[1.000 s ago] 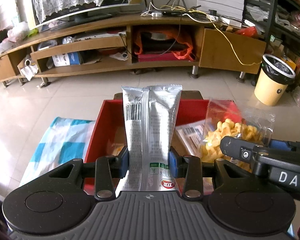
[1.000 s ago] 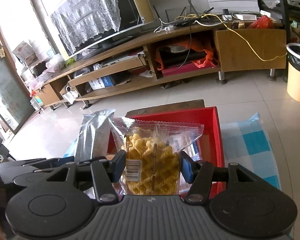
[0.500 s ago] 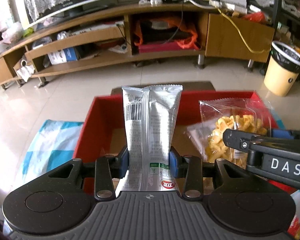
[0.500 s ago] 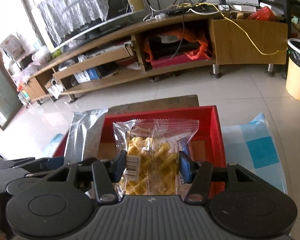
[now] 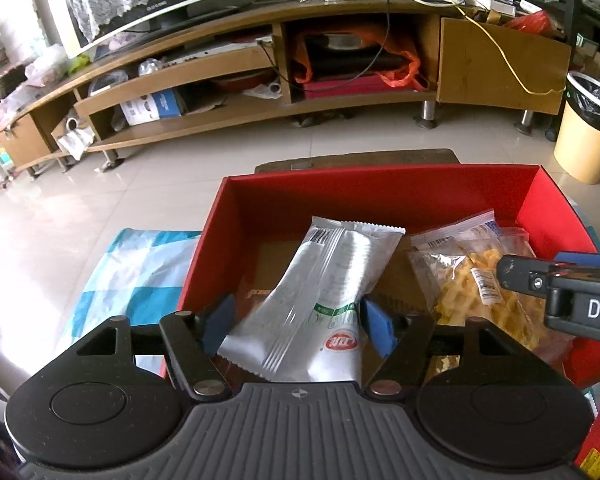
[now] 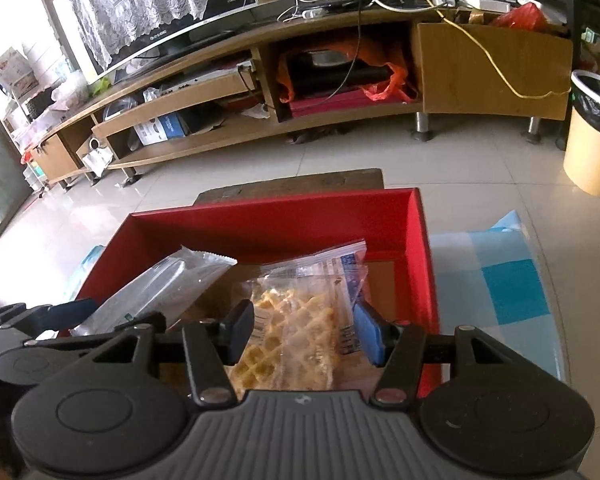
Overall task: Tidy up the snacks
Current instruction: 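Lower both snacks into the red box and open both tools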
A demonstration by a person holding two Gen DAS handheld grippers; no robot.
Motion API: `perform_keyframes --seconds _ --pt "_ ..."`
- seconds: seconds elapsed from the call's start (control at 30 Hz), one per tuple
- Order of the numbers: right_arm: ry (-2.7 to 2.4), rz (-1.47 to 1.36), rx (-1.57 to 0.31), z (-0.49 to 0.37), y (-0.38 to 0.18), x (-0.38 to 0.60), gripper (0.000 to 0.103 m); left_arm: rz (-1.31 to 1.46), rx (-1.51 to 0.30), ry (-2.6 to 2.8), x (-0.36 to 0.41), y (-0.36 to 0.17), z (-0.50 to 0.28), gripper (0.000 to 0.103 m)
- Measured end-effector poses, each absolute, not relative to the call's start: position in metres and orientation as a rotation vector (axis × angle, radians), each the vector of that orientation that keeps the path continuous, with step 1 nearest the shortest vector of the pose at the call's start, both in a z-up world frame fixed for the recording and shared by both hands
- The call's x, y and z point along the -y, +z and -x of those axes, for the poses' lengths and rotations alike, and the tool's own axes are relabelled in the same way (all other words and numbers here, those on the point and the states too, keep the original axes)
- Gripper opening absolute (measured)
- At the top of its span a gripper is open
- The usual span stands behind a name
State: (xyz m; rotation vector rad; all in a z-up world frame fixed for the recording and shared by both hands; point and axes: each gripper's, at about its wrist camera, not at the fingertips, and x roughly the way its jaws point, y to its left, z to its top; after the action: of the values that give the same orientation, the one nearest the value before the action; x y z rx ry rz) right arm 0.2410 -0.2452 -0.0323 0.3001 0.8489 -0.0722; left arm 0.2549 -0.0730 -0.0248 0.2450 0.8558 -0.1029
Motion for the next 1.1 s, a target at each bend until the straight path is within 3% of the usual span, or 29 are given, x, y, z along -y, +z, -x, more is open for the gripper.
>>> perform_keyframes --seconds 0.47,1.1 --pt "-0.054 -0.267 -0.825 -0.218 -0.014 0.236 0.052 -0.235 -0.843 -0.091 0.063 -0.006 -0.23 0.082" --pt "-0.042 -0.252 -0.827 -0.167 -0.002 0.235 0.052 -0.262 -0.857 -0.1 0.052 0.002 -0.189 0.084"
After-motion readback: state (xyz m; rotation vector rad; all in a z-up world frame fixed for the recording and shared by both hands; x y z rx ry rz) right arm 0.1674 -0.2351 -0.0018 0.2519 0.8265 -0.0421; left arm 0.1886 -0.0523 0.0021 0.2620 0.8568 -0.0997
